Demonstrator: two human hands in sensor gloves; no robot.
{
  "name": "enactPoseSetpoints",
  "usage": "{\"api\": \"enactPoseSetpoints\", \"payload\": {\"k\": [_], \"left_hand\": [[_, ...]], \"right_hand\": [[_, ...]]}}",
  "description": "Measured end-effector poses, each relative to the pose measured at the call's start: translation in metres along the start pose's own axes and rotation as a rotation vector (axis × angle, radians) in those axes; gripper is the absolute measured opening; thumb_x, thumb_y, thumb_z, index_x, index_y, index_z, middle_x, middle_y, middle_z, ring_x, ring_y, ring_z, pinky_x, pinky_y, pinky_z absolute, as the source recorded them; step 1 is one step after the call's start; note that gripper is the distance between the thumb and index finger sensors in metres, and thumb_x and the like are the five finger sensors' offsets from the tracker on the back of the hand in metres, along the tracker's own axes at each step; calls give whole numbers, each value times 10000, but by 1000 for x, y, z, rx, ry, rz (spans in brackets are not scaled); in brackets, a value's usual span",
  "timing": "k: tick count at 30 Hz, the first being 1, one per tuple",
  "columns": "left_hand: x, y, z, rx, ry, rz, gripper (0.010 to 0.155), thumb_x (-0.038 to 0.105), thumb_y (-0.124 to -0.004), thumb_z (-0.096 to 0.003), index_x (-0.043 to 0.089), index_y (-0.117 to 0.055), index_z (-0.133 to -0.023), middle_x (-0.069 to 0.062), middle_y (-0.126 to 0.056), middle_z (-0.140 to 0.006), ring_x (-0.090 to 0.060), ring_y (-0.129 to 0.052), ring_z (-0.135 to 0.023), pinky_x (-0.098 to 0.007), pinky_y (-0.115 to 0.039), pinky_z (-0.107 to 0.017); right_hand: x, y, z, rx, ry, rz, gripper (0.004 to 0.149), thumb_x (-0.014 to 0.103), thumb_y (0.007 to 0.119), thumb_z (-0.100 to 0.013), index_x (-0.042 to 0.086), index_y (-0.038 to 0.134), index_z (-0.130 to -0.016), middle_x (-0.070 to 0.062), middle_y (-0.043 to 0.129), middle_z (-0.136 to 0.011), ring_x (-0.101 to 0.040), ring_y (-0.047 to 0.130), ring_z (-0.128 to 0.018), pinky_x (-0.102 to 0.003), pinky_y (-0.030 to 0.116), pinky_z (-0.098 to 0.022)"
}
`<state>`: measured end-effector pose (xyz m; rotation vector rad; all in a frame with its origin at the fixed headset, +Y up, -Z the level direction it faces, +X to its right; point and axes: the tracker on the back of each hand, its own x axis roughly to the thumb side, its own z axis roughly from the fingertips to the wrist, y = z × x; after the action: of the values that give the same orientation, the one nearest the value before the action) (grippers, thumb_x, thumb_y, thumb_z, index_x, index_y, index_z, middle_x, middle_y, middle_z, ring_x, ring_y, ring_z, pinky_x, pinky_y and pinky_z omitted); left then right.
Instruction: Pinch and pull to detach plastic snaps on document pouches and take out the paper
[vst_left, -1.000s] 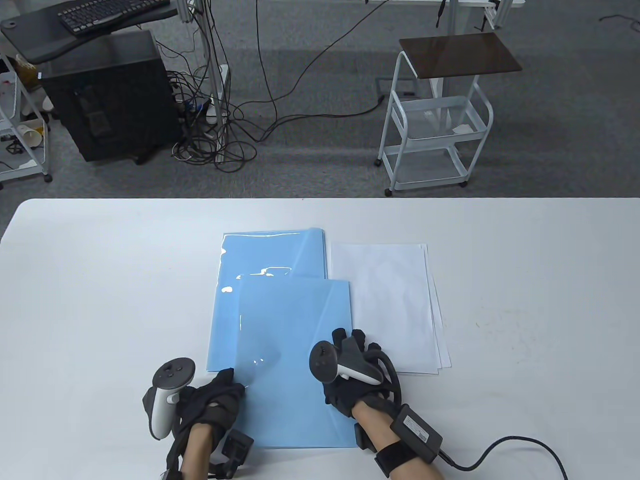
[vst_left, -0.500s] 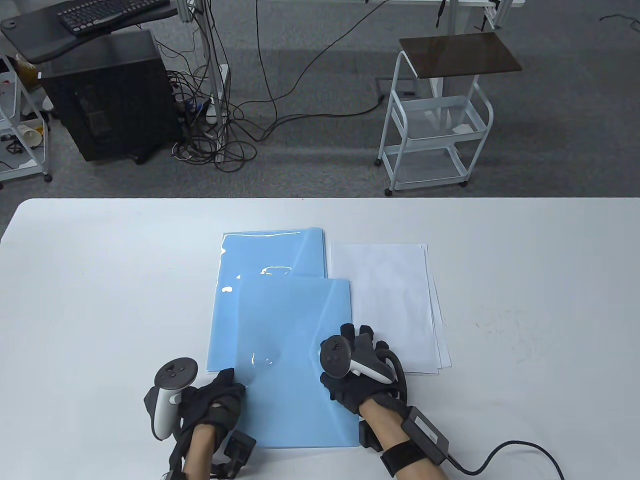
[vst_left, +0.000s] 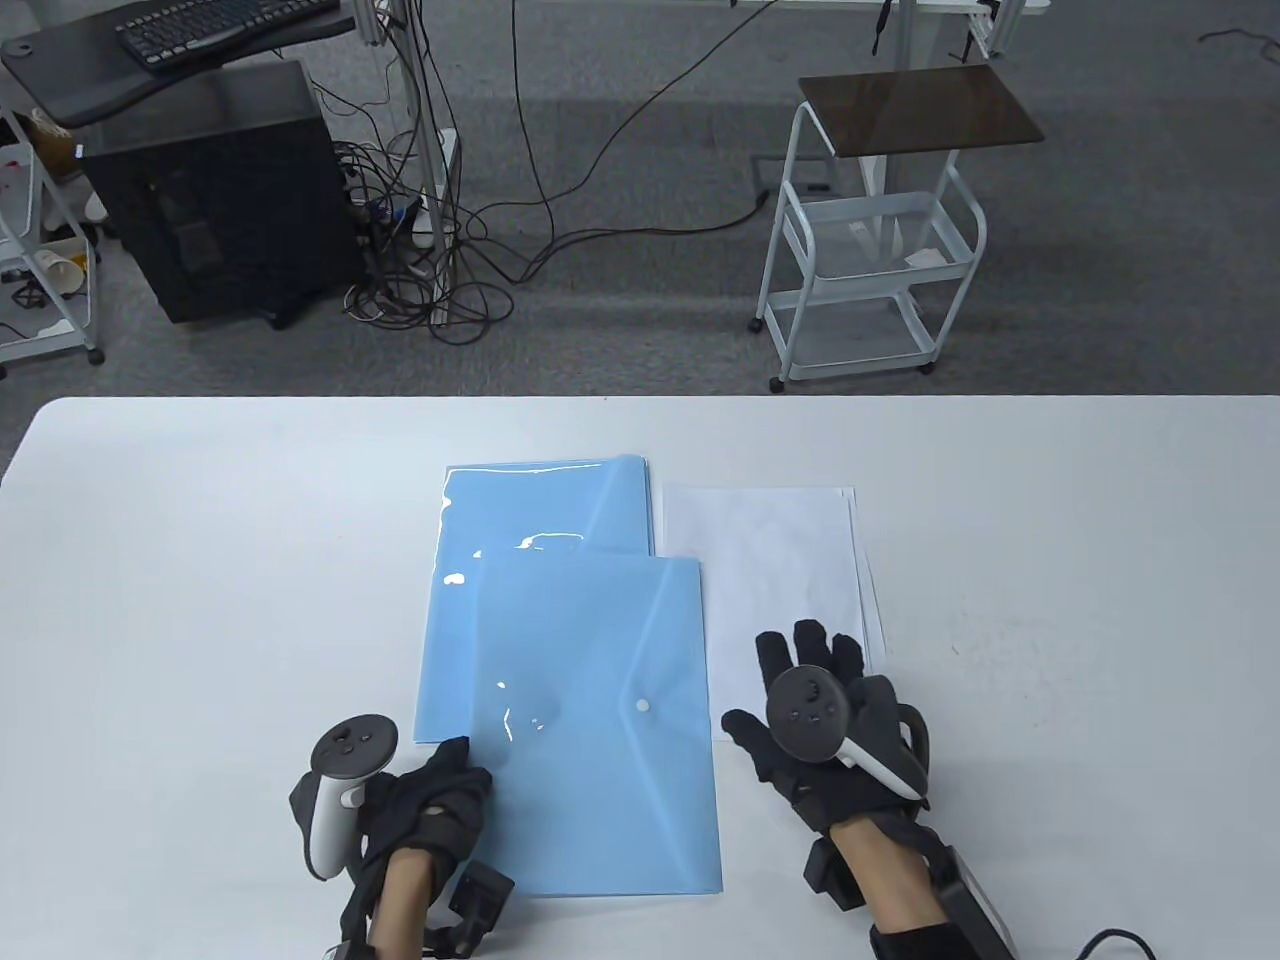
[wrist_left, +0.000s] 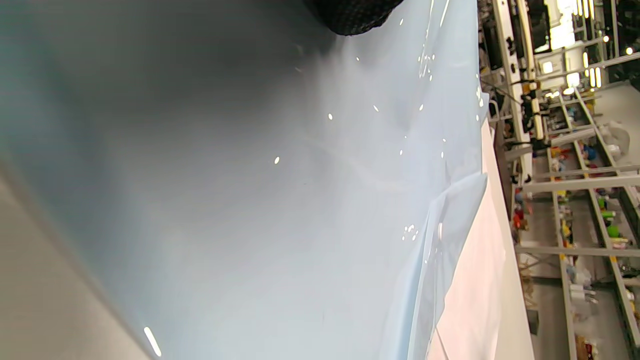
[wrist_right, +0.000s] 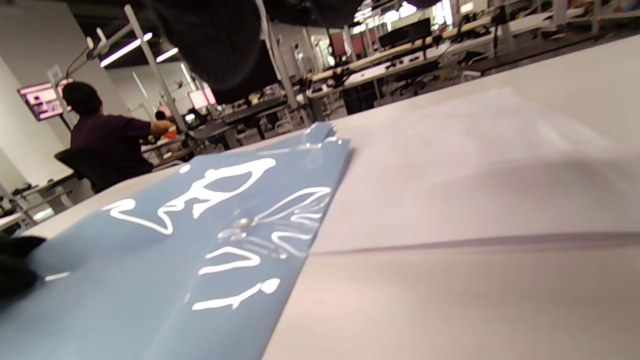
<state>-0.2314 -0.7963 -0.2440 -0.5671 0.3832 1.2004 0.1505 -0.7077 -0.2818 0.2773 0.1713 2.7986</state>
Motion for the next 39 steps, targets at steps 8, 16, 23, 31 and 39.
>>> {"api": "enactPoseSetpoints", "payload": {"k": [8, 16, 23, 31, 39], "left_hand": [[0, 0, -1, -5, 3, -1, 501, 180, -643, -563, 152, -532, -1051, -58, -826, -950, -285, -1000, -658, -429, -879, -494], [0, 0, -1, -18, 0, 24, 505, 167, -644, -559, 148, -533, -1051, -70, -824, -954, -298, -995, -664, -438, -876, -497], [5, 9, 9, -42, -31, 112, 495, 156, -650, -552, 139, -568, -1040, -101, -849, -926, -319, -1017, -630, -432, -895, -455], [27, 40, 21, -27, -136, 210, 493, 156, -645, -554, 142, -573, -1042, -107, -854, -907, -306, -1008, -596, -426, -882, -446], [47, 82, 6, 155, -94, 165, 491, 173, -649, -560, 154, -588, -1047, -90, -866, -885, -286, -1002, -573, -431, -877, -441]], "right_hand": [[-46, -6, 13, -103, 84, 7, 856, 592, 697, -555, 137, 333, -1183, -363, 218, -1228, -717, 247, -996, -877, 351, -590], [-68, 8, 16, -156, 100, -36, 869, 607, 693, -548, 123, 344, -1180, -365, 232, -1228, -713, 251, -998, -883, 345, -583], [-71, 6, 21, -170, 95, -73, 859, 597, 695, -553, 104, 368, -1176, -368, 250, -1226, -711, 274, -998, -881, 357, -581], [-79, 7, 21, -159, 118, -116, 855, 592, 697, -555, 93, 381, -1174, -369, 262, -1225, -713, 287, -996, -883, 360, -577], [-82, 3, 23, -166, 107, -157, 857, 590, 698, -555, 84, 386, -1173, -377, 281, -1222, -717, 301, -993, -881, 365, -577]]}}
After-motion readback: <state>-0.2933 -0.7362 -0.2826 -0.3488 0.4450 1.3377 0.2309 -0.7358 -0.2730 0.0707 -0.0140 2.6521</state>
